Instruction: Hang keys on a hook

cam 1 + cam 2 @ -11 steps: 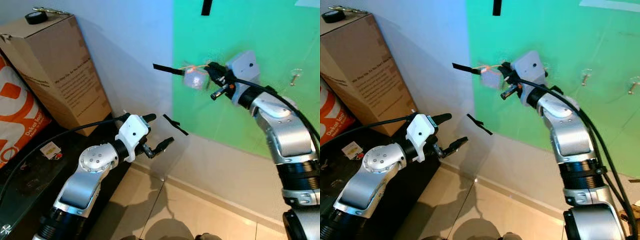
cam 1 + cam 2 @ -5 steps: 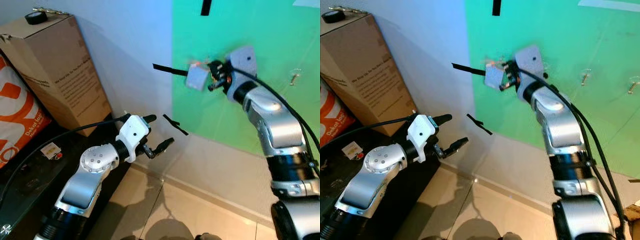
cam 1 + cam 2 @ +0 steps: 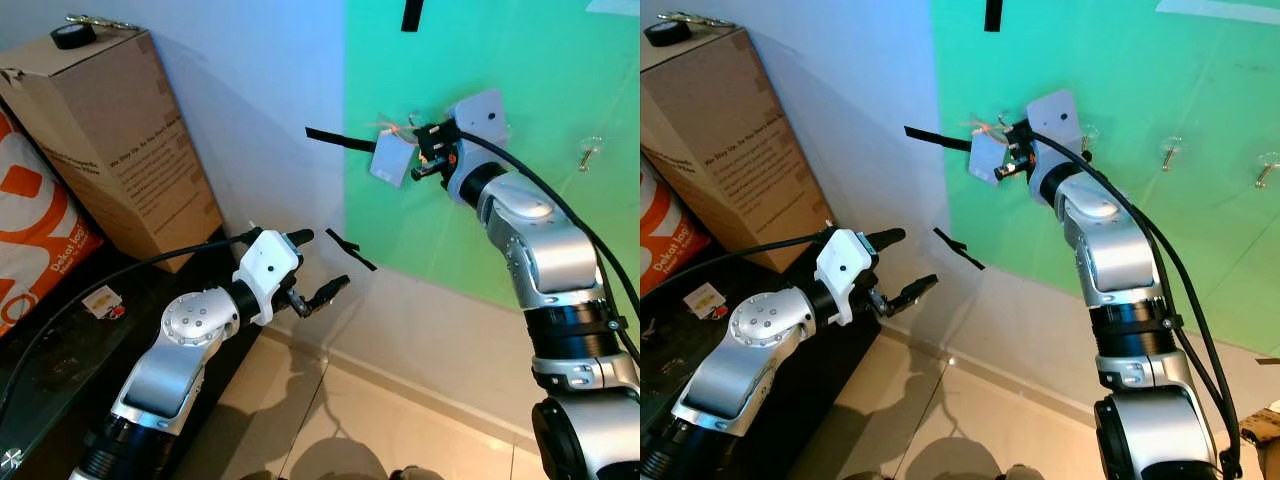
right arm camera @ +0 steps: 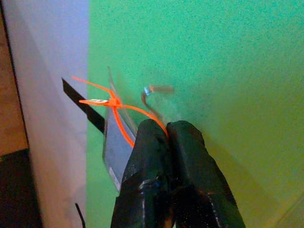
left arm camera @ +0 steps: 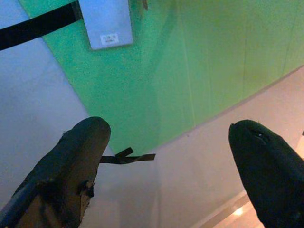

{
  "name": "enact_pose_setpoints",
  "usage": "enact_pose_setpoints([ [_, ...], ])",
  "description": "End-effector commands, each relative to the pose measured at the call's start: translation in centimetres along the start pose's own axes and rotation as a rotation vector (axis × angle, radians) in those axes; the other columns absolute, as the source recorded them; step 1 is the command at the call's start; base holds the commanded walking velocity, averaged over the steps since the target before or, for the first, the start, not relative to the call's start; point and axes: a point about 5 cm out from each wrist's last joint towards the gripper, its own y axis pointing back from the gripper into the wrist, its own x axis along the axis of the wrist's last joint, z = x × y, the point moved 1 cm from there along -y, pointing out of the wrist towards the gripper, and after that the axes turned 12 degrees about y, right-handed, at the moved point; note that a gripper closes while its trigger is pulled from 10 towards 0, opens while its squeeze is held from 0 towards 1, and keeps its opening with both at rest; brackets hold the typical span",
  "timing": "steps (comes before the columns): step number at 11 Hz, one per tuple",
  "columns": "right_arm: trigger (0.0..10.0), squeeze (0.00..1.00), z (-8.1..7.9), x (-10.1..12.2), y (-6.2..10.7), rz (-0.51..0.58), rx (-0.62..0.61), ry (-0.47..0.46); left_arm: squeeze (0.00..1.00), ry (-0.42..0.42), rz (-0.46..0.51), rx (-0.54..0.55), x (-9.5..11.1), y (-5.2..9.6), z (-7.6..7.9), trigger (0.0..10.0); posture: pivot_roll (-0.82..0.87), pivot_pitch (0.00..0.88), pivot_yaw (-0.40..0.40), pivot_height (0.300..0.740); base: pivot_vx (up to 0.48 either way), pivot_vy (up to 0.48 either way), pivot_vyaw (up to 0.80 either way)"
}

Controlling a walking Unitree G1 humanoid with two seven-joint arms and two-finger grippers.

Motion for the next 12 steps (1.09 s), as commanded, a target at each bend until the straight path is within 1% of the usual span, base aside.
enact_pose_setpoints([
  [1,10.0,0.00,-0.1,0.3,0.2,0.008,0.008,0.009,0.00,-0.008,-0.004,0.000,0.0,0.0,0.0,10.0,-0.09,0.000,0.089,0.740,0.000,0.000,0.00],
  [2,10.0,0.00,-0.1,-0.1,0.8,-0.001,0.009,0.008,0.00,-0.006,-0.005,-0.001,0.0,0.0,0.1,10.0,-0.09,0.000,0.091,0.740,0.000,0.000,0.00],
  [3,10.0,0.00,0.2,0.2,1.6,0.004,0.010,-0.008,0.00,-0.006,-0.007,-0.007,-0.1,0.0,0.1,10.0,-0.10,0.000,0.099,0.740,0.000,0.000,0.00],
  [4,10.0,0.00,0.2,0.9,2.0,0.023,0.027,-0.014,0.00,-0.007,-0.007,-0.011,0.0,-0.1,0.1,10.0,-0.10,0.000,0.100,0.740,0.000,0.000,0.00],
  [6,10.0,0.00,0.5,1.9,1.9,0.055,0.010,-0.027,0.00,-0.007,-0.007,-0.016,0.0,-0.2,0.2,10.0,-0.10,0.000,0.102,0.740,0.000,0.000,0.00],
  [9,10.0,0.00,0.8,3.4,0.5,0.083,-0.005,-0.073,0.00,-0.011,-0.007,-0.023,0.0,-0.3,0.2,10.0,-0.10,0.000,0.103,0.740,0.000,0.000,0.00],
  [10,10.0,0.00,1.0,3.6,0.1,0.082,-0.018,-0.080,0.00,-0.012,-0.007,-0.022,0.0,-0.3,0.1,10.0,-0.10,0.000,0.102,0.740,0.000,0.000,0.00],
  [11,10.0,0.00,1.3,3.6,-0.7,0.070,-0.038,-0.086,0.00,-0.013,-0.009,-0.021,-0.1,-0.2,0.1,10.0,-0.10,0.000,0.101,0.740,0.000,0.000,0.00],
  [12,10.0,0.00,1.2,3.1,-1.3,0.040,-0.040,-0.091,0.00,-0.012,-0.010,-0.022,-0.1,-0.2,0.1,10.0,-0.10,0.000,0.102,0.740,0.000,0.000,0.00],
])
